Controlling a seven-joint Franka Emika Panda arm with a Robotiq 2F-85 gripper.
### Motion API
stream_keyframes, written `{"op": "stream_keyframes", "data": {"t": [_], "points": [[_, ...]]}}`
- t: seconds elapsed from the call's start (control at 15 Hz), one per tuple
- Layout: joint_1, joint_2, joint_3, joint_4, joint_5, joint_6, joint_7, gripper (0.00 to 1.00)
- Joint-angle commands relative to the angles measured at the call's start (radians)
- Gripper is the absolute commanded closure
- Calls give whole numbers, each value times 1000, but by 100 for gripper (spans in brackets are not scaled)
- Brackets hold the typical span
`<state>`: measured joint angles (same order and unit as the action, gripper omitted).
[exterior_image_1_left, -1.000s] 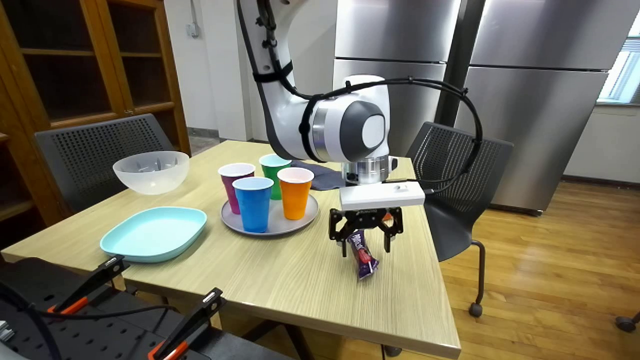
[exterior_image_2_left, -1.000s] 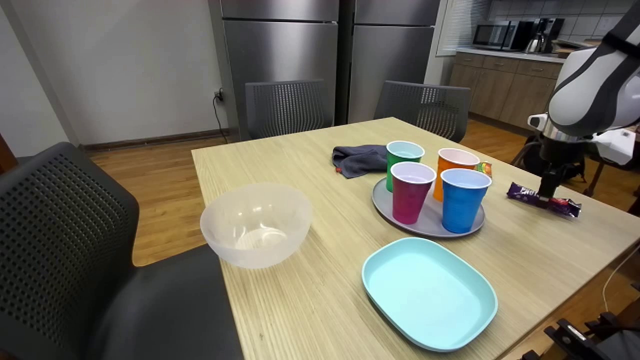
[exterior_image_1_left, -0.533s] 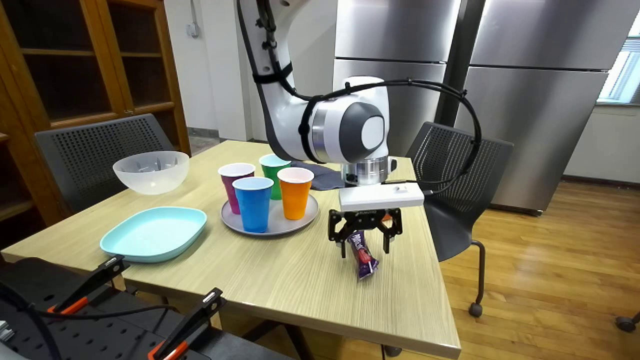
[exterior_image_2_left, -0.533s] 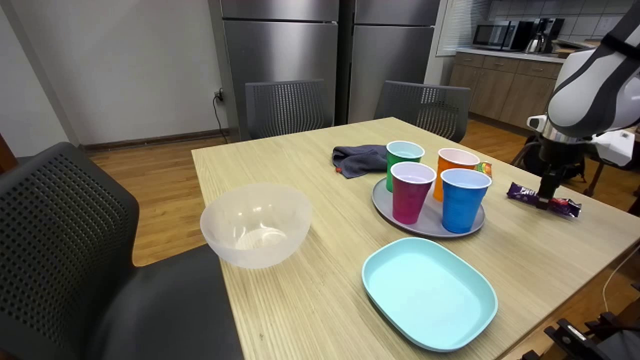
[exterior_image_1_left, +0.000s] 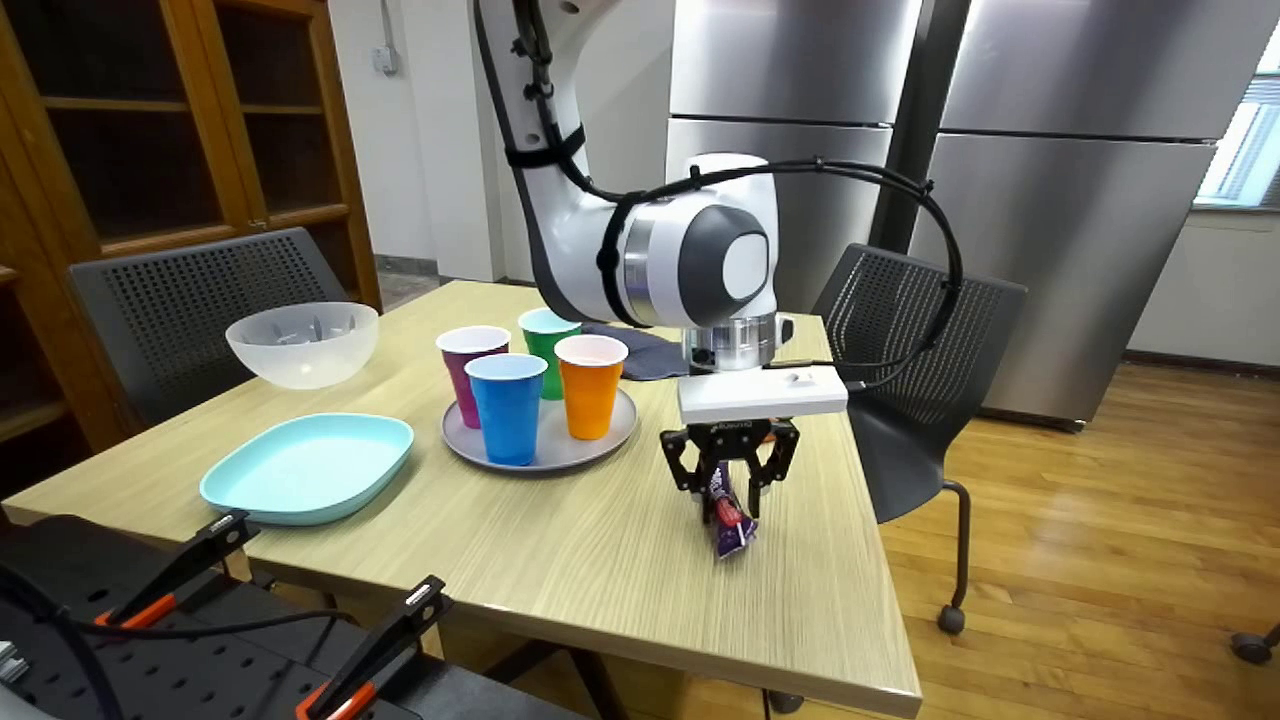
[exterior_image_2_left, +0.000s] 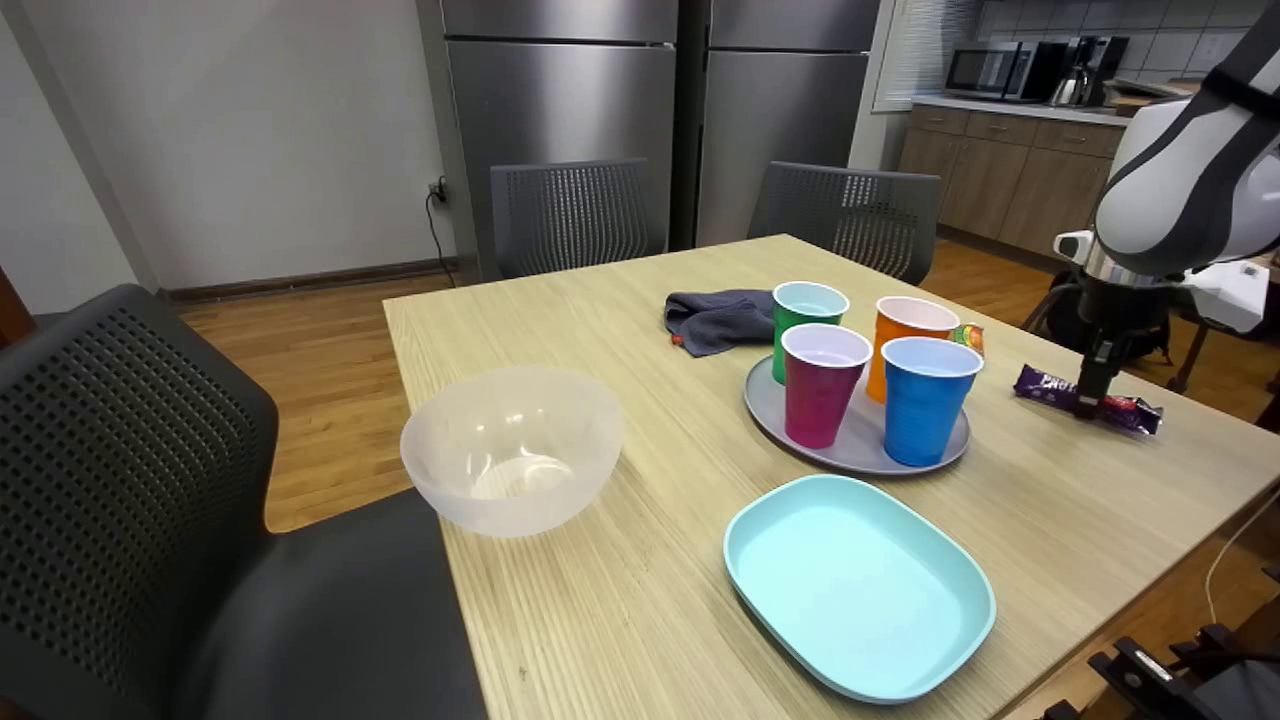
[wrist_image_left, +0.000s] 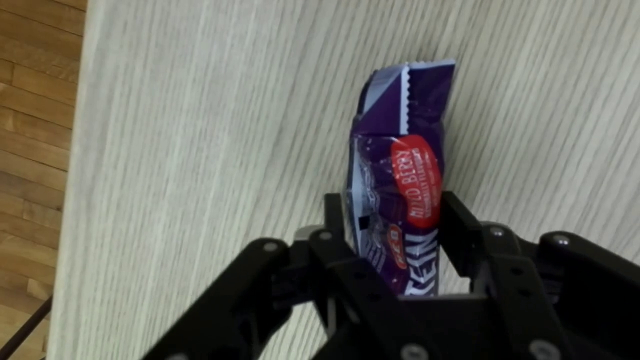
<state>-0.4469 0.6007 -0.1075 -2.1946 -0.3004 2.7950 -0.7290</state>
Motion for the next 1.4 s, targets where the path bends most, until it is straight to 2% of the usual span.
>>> {"op": "stream_keyframes", "data": {"t": [0.0, 0.2, 0.33, 0.73, 1.07, 1.33], "points": [[-6, -14, 5, -10, 12, 16, -33, 77], [-6, -12, 3, -10, 11, 19, -32, 99], [-6, -18, 1, -19, 6, 28, -35, 96], [-19, -73, 16, -61, 11, 27, -63, 95], [-45, -216, 45, -152, 41, -4, -149, 95], [-66, -338, 71, -239, 142, -7, -257, 95]]}}
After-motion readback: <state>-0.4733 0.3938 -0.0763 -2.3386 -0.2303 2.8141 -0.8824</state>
